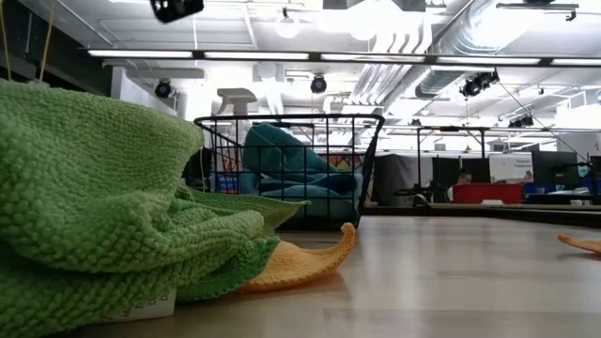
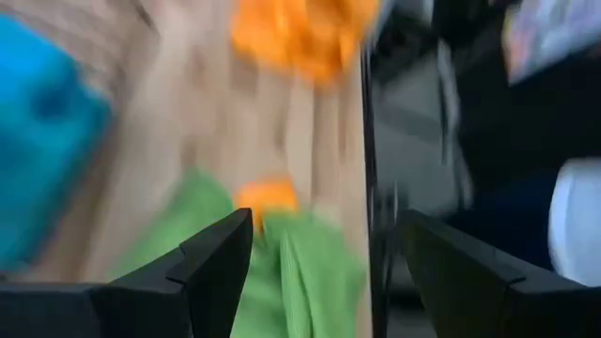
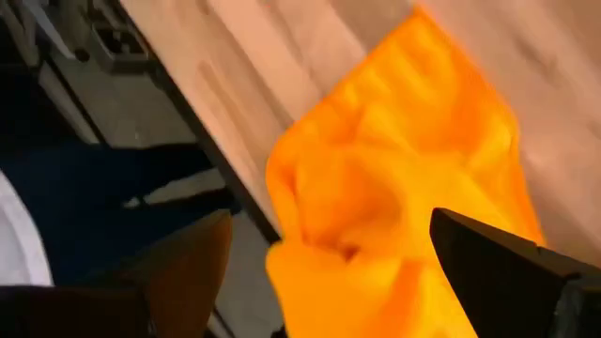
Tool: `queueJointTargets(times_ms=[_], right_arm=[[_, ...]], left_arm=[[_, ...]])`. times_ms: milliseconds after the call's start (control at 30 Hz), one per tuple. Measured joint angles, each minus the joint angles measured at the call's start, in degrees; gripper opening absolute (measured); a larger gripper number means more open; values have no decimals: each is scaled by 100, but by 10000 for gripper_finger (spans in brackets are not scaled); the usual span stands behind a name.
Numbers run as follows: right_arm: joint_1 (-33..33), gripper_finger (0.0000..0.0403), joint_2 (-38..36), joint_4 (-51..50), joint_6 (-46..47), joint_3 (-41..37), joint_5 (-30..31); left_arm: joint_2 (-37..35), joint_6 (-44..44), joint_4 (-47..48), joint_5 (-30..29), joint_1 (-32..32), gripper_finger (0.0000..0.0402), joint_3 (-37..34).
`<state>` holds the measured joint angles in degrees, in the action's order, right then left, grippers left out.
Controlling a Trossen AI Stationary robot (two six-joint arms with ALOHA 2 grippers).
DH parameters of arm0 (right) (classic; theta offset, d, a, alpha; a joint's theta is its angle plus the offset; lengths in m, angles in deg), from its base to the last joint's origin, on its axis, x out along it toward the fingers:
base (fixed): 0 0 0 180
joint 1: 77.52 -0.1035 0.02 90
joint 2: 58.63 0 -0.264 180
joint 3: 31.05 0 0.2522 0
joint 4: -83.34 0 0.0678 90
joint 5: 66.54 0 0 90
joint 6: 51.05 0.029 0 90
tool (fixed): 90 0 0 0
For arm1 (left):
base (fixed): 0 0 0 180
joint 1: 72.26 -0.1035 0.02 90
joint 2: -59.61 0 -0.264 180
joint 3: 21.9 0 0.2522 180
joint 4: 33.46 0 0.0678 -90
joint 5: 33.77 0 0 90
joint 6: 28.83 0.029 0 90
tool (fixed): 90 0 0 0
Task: Sort microfiber towel by color & place in baskets
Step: Stack the top orange towel on the bottom right orange towel, then put the green towel into the orange bin
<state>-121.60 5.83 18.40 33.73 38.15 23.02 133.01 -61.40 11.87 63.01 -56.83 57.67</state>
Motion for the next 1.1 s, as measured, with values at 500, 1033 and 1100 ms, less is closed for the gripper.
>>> queueJointTargets(times_ms=[500,1033,1100], right_arm=[[1023,360,0,-39,-1580,0,-203],[1147,360,2,-66,-1778,0,80],[1147,360,2,-73,-1782,0,146]], left_arm=[[2198,2973,180,196,1130,256,307],[3154,1403,154,577,1128,243,307],[3066,1496,167,571,1128,212,307]])
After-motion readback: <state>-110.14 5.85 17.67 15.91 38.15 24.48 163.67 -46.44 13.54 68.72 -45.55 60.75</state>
